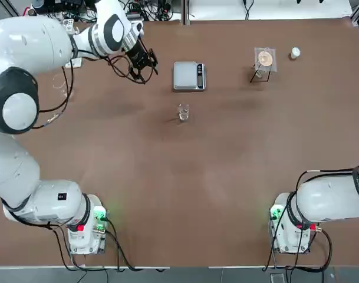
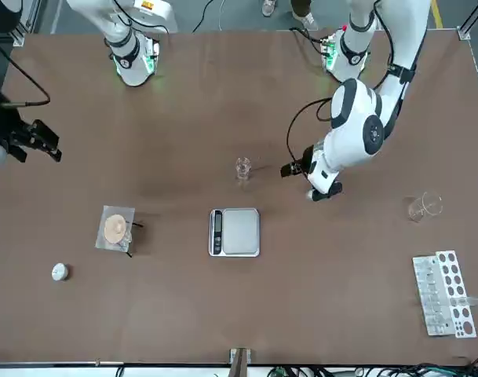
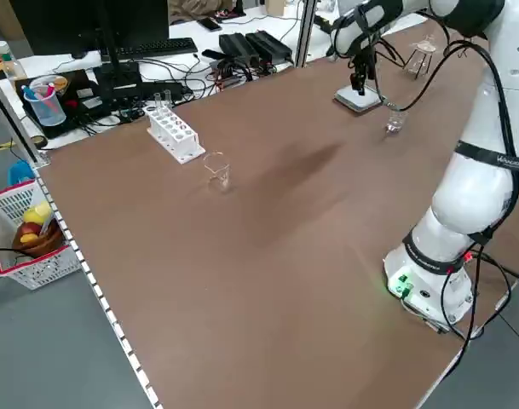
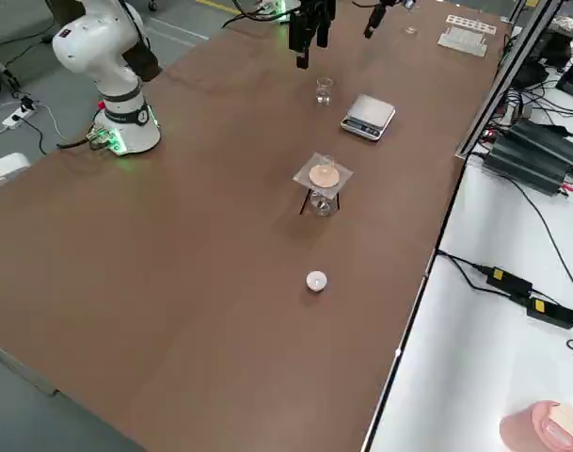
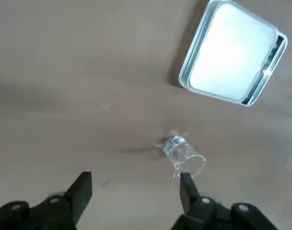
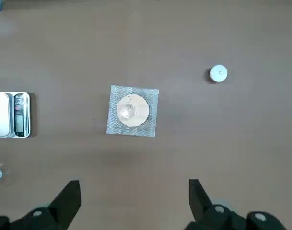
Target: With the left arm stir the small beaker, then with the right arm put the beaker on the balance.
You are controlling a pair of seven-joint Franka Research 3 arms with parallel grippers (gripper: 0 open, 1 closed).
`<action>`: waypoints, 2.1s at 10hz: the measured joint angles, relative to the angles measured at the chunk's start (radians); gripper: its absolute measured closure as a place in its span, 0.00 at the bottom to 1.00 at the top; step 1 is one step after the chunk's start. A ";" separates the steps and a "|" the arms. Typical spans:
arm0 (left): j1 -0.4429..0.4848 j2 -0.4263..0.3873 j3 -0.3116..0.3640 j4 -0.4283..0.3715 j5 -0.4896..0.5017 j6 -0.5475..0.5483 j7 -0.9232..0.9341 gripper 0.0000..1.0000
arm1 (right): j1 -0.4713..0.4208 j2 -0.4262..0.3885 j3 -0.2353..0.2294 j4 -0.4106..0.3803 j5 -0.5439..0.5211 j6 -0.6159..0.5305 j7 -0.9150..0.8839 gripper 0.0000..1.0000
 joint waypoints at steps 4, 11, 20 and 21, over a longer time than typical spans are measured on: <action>0.000 0.043 -0.100 -0.020 -0.070 0.107 0.000 0.24 | 0.000 0.000 -0.001 0.000 0.000 0.000 0.000 0.00; -0.089 0.097 -0.139 -0.135 -0.112 0.380 -0.017 0.33 | 0.000 0.000 -0.001 0.000 0.000 -0.002 0.000 0.00; -0.116 0.146 -0.133 -0.151 -0.112 0.474 -0.019 0.42 | 0.002 -0.002 0.001 0.002 0.000 -0.001 0.035 0.00; -0.114 0.150 -0.132 -0.151 -0.112 0.478 -0.019 0.44 | 0.002 -0.002 0.001 0.002 0.000 -0.001 0.035 0.00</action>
